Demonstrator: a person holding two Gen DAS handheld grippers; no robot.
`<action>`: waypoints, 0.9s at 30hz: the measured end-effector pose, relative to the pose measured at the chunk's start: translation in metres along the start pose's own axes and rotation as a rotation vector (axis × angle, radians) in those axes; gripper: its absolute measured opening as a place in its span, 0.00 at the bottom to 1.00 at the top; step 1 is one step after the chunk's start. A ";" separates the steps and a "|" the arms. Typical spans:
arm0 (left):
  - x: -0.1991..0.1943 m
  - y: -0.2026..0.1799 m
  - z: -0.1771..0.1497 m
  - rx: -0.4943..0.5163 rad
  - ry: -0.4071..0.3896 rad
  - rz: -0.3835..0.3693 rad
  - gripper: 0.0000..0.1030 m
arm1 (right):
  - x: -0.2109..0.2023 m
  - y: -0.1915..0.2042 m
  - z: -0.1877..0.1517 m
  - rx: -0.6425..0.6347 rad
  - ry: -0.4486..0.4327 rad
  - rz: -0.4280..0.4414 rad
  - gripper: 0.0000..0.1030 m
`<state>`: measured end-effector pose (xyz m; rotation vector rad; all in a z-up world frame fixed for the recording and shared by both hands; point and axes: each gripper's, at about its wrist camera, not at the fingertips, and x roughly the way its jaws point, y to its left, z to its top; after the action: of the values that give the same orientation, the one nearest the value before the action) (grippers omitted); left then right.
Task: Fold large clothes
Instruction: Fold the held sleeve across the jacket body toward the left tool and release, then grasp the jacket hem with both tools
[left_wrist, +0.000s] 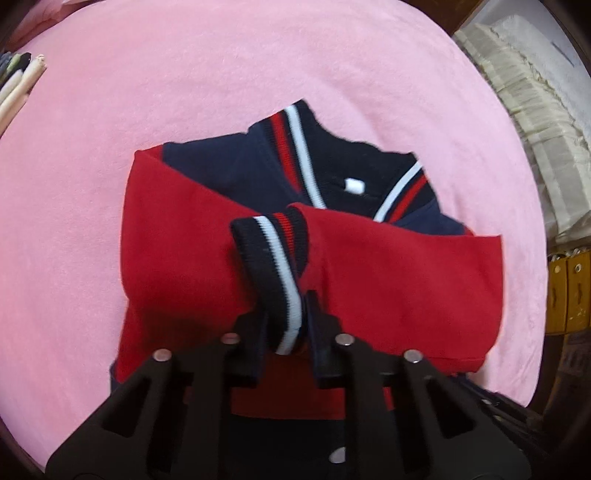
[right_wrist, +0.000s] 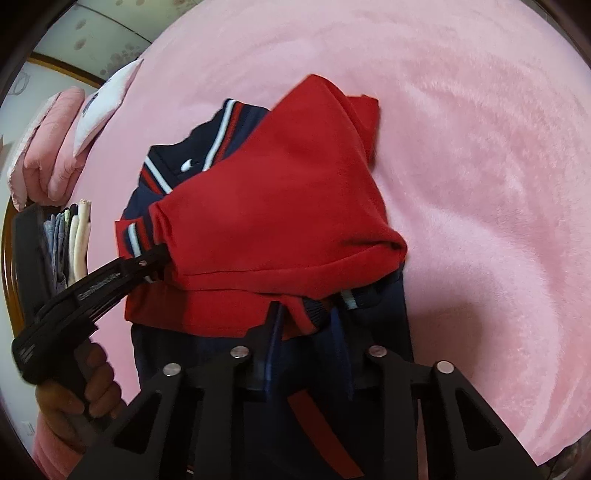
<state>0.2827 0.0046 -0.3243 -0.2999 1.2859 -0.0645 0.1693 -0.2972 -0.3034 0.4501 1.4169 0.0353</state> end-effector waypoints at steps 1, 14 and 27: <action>-0.004 -0.001 0.000 -0.009 -0.017 0.008 0.12 | -0.005 -0.005 0.006 0.010 0.000 0.007 0.21; -0.032 0.045 -0.007 -0.060 0.052 0.147 0.32 | -0.019 0.004 0.011 -0.024 0.015 -0.029 0.20; -0.015 0.007 0.006 0.103 0.032 0.077 0.20 | 0.001 0.061 0.051 -0.221 -0.128 0.083 0.08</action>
<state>0.2830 0.0157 -0.3105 -0.1610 1.3199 -0.0698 0.2324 -0.2554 -0.2804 0.3223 1.2519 0.2247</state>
